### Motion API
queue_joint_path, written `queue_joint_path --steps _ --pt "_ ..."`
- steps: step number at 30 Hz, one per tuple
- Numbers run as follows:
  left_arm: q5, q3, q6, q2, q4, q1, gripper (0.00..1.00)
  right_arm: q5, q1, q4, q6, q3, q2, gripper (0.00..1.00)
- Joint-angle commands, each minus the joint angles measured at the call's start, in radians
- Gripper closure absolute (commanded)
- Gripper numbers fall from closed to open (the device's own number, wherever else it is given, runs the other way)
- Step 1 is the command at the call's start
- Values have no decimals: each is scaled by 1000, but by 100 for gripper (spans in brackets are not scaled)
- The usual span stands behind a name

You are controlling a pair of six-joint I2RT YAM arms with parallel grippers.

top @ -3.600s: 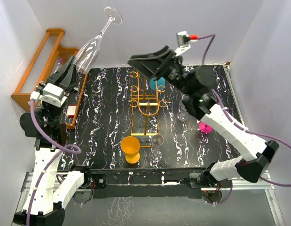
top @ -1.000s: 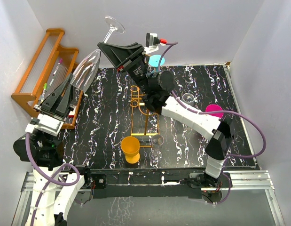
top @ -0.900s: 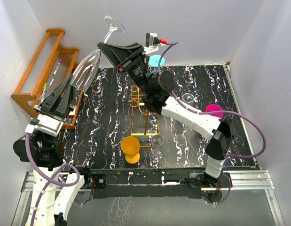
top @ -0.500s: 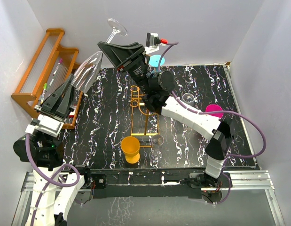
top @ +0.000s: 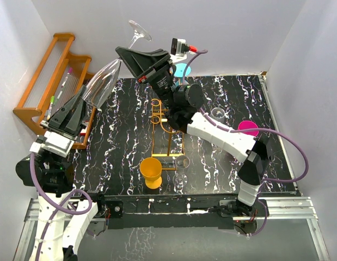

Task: Place the wine glass upside down on the wine glass rack

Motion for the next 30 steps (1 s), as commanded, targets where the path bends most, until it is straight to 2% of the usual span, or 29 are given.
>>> queue_joint_path --steps 1,2,3,6,9,12,14,15,17,19,24,30 --pt "-26 16 6 7 1 2 100 0 -6 -61 -64 26 -22 92" --pt "-31 20 8 12 -20 1 96 -2 -9 -97 -81 40 -29 92" --pt "-33 28 13 15 -51 1 88 -3 -14 -137 -119 53 -31 92" --pt "-39 66 30 27 -196 1 56 10 -37 -287 -268 108 -109 92" --pt "-78 94 7 33 -331 1 34 17 -80 -462 -415 179 -170 92" --pt "-98 141 -9 53 -512 1 19 31 -151 -621 -540 228 -226 92" --pt "-117 174 -13 68 -610 1 14 47 -211 -710 -615 228 -276 92" --pt "-132 193 -10 78 -662 1 8 70 -240 -749 -668 225 -303 92" --pt "-161 245 -6 111 -772 1 3 155 -262 -823 -805 209 -360 92" --pt "-190 324 -2 170 -936 0 3 257 -266 -848 -964 152 -425 92" --pt "-223 531 7 356 -1272 1 3 491 -270 -849 -1267 -107 -607 92" --pt "-114 563 69 459 -1507 1 3 527 -317 -847 -1341 -426 -731 92"
